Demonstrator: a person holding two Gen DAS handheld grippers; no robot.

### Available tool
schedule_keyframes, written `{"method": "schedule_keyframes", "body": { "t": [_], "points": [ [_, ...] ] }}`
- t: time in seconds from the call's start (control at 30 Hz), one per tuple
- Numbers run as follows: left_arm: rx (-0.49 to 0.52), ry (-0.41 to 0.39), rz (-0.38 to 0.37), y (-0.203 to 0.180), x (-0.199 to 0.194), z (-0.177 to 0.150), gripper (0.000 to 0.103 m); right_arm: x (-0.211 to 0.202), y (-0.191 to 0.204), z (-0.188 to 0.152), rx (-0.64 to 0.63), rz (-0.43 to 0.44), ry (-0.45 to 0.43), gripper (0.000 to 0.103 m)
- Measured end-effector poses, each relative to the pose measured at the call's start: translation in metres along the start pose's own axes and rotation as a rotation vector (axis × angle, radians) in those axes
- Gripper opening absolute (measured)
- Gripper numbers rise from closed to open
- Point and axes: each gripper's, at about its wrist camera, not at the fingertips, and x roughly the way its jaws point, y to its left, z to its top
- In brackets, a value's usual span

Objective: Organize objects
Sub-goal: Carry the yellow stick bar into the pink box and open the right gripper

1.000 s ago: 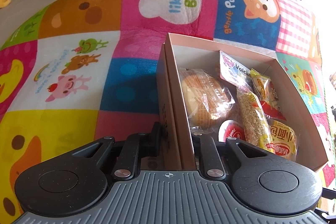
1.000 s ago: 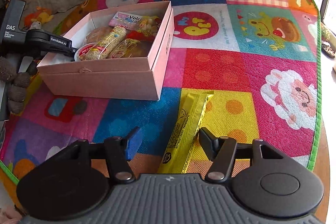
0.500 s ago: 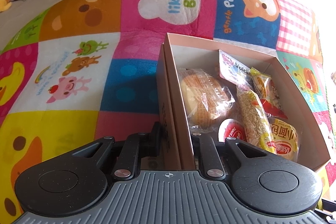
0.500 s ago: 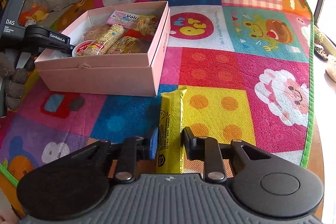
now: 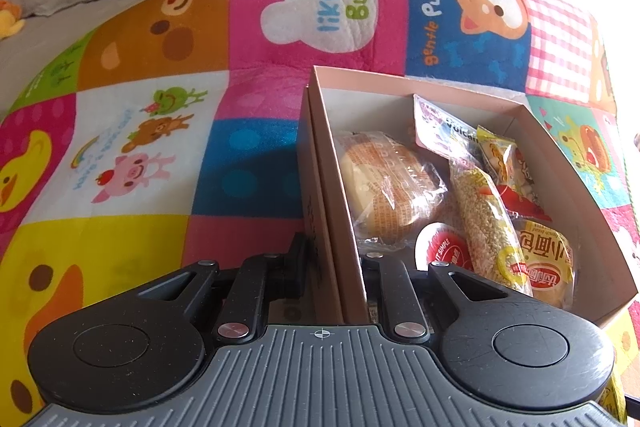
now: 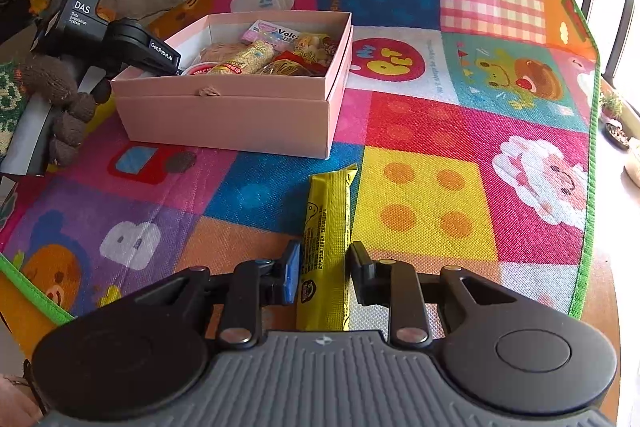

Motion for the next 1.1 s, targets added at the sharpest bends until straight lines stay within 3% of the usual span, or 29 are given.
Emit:
{"method": "schedule_keyframes", "body": {
  "t": [0.33, 0.5, 0.8, 1.03, 1.1],
  "points": [
    [0.018, -0.021, -0.003, 0.000, -0.001, -0.003, 0.019, -0.016, 0.017, -0.006, -0.059, 0.066, 0.070, 0.023],
    [0.023, -0.022, -0.004, 0.000, -0.001, -0.003, 0.019, -0.036, 0.015, 0.003, -0.019, 0.116, 0.073, 0.022],
    [0.023, -0.027, -0.012, 0.002, -0.001, -0.005, 0.019, -0.063, 0.021, 0.086, 0.021, 0.200, -0.065, 0.022],
    [0.023, -0.023, -0.017, 0.003, -0.001, -0.004, 0.019, -0.021, 0.044, 0.168, 0.085, 0.235, -0.175, 0.023],
    [0.023, -0.023, -0.018, 0.003, -0.001, -0.004, 0.019, -0.001, 0.048, 0.186, 0.117, 0.262, -0.188, 0.029]
  ]
}}
